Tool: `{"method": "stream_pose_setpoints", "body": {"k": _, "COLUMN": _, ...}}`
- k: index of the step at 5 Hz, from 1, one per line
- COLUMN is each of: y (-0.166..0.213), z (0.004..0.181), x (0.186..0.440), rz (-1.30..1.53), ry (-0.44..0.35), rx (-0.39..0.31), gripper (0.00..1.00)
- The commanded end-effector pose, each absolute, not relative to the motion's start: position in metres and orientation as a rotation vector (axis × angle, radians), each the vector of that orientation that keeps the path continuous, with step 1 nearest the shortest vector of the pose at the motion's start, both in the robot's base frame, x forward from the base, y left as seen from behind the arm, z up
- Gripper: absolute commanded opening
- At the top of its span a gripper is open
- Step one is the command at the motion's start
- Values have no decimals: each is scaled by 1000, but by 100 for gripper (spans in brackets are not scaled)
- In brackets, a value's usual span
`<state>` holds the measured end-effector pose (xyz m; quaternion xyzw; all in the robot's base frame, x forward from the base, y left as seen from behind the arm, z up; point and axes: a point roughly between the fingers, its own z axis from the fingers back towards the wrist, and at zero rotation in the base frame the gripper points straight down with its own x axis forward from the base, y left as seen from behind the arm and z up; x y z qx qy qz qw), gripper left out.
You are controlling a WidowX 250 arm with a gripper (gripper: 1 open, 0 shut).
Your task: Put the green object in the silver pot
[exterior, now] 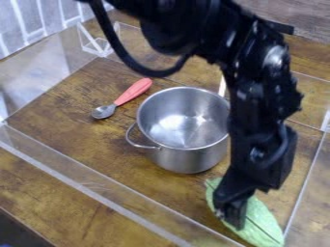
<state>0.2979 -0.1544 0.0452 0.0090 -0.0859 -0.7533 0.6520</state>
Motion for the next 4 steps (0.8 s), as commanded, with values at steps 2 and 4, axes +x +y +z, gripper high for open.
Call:
{"method": "stream_pose_setpoints", "body": {"k": 2, "y": -154, "z": 53, "x": 291, "rz": -1615, "ry": -219, "rx": 23, "gripper": 0}}
{"method": "stream_pose_setpoints", "body": {"k": 4, "y": -158, "z": 70, "x": 284, "rz": -1567, "ry": -182, "rx": -8, "gripper": 0}}
